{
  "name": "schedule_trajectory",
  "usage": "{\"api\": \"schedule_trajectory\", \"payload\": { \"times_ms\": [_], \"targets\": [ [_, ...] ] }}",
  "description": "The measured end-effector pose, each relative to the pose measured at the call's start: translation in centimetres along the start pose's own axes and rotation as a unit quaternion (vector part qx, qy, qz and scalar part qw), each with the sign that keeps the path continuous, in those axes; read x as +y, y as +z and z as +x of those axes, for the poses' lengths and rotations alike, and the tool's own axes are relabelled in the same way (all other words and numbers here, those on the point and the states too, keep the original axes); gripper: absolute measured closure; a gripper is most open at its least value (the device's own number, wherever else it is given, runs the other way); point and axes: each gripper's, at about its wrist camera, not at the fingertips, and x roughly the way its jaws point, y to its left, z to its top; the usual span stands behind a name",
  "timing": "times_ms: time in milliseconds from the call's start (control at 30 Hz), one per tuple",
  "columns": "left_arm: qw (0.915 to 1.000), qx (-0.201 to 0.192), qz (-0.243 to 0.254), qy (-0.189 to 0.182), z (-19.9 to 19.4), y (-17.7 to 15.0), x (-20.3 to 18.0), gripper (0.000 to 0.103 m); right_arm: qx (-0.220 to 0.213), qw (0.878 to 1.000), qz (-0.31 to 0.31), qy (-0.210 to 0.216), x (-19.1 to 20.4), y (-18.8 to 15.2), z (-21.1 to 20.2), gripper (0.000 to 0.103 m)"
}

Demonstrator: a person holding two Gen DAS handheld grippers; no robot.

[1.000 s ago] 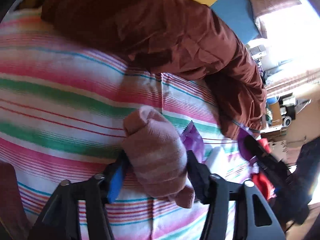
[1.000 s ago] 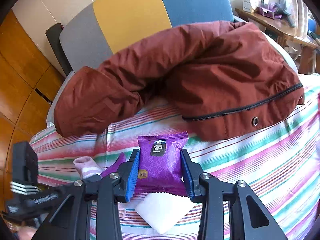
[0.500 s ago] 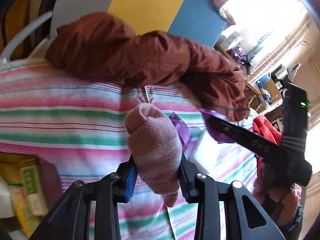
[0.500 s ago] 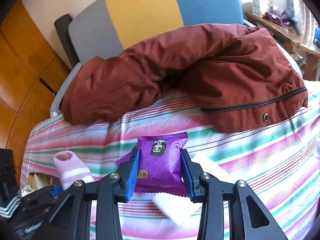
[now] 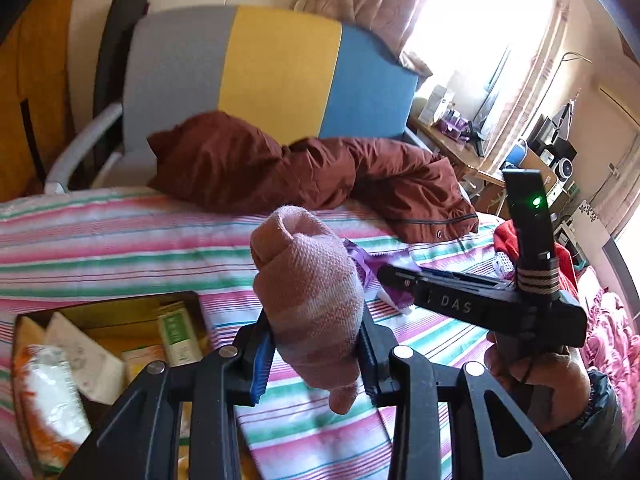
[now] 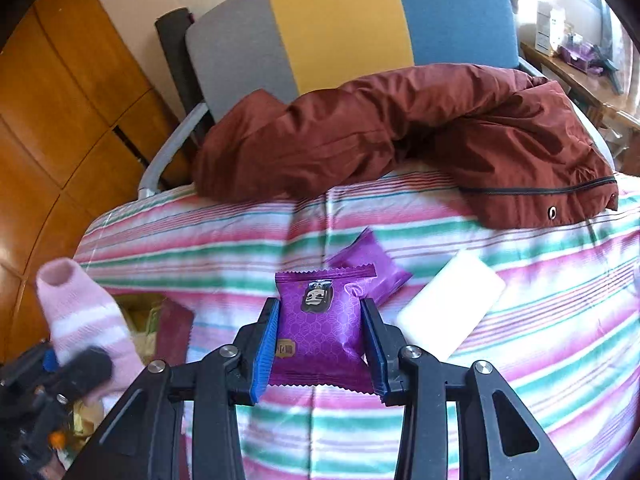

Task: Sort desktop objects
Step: 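Carry the pink sock and purple packet into the gold tray and release both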

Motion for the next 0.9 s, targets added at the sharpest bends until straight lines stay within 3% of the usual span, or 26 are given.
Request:
{"api": "schedule_trajectory", "payload": {
  "times_ms": [400,900],
  "targets": [
    [0.9957,-0.062,0.035,0.059,-7.1,-3.5,1.6,0.067,0.003,0.999,-0.03,0.038,5.7,-4.6,-2.0,0.063],
    [0.9887,-0.086,0.002,0.123,-11.2,-8.5,7.4,0.067,-0.003,0.993,-0.082,0.08,14.1,-9.1,-3.4,0.063]
  ]
}}
